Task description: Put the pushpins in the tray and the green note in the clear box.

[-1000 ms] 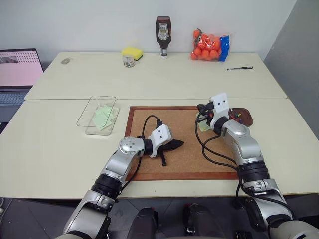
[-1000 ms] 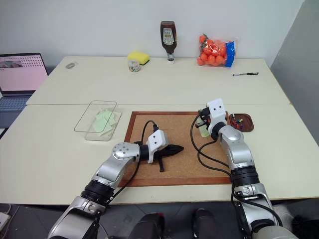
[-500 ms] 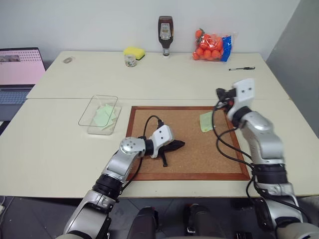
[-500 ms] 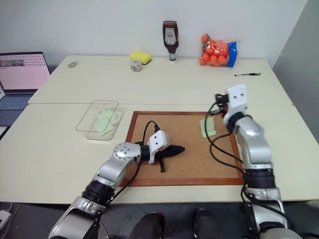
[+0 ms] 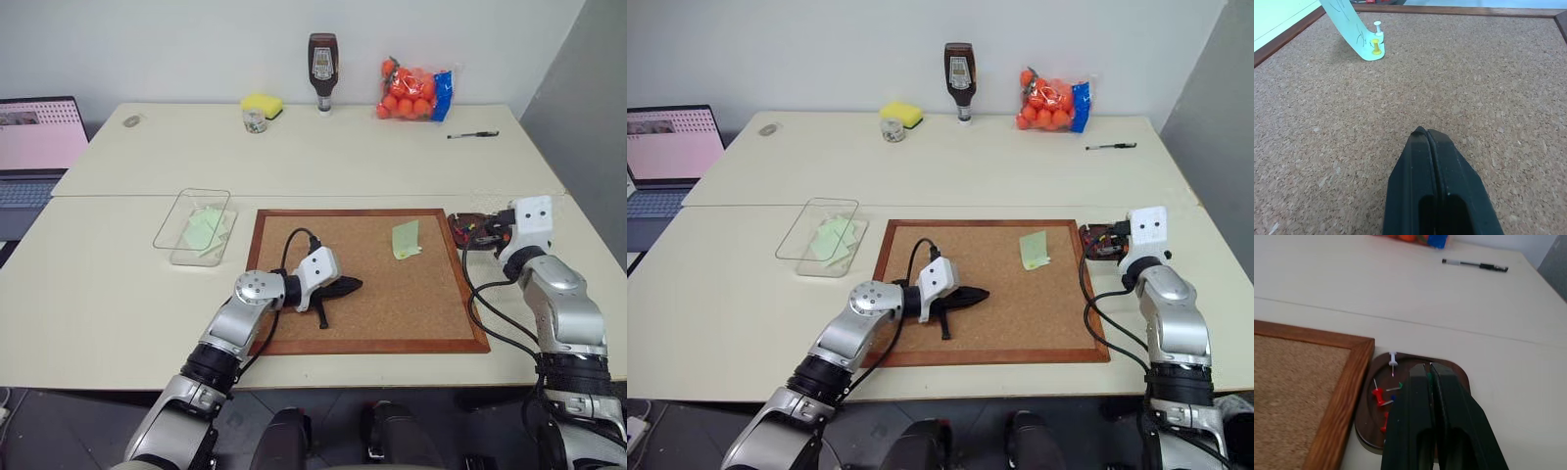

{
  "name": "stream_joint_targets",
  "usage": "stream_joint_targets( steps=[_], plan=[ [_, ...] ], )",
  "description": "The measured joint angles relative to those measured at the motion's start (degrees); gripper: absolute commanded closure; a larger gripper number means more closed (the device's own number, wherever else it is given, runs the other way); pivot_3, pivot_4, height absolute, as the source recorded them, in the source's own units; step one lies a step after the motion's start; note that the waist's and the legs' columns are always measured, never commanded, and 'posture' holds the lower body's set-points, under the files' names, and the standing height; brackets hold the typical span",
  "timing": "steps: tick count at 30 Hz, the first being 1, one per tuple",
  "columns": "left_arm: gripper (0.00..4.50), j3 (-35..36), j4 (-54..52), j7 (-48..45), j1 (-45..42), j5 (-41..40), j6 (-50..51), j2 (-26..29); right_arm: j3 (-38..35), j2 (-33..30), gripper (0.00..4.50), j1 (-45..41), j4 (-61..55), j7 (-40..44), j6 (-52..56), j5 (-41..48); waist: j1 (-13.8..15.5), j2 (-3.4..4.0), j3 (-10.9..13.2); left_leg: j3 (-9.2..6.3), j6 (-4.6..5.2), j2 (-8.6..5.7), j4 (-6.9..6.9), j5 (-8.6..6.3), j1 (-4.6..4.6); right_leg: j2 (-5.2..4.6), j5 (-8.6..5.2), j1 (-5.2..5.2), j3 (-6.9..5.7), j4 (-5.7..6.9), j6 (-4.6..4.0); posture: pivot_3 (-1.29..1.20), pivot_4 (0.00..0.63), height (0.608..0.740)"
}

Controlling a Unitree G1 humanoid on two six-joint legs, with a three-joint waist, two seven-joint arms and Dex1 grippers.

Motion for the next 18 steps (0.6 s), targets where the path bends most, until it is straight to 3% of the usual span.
stream_joint_targets(
  steps=[4,14,18],
  plan=[
    [4.5,0.0,0.0,-0.2,0.0,0.0,0.0,0.0,0.8,-0.1,4.47,-3.4,7.4,0.5,-2.5,-0.4,0.0,0.01,0.0,0.13,0.01,-0.02,0.0,0.0,0.01,-0.01,0.0,-0.01,0.01,0.0,0.0,0.0,0.15,0.74],
    [4.5,0.0,-0.2,-0.3,0.1,0.0,0.0,0.0,1.3,0.0,2.55,-6.1,13.6,0.6,-6.1,-0.8,0.0,0.01,0.0,0.14,0.04,0.01,-0.01,-0.03,0.01,-0.01,0.0,-0.01,0.09,-0.02,0.0,0.0,0.15,0.74],
    [4.5,0.0,-0.2,-0.3,0.2,0.0,0.0,0.0,1.3,0.0,2.44,-6.1,12.0,0.7,-6.1,-0.5,0.0,0.01,0.0,0.13,0.04,0.01,-0.01,-0.03,0.0,-0.01,0.0,-0.01,0.08,-0.01,0.0,0.0,0.15,0.74]
  ],
)
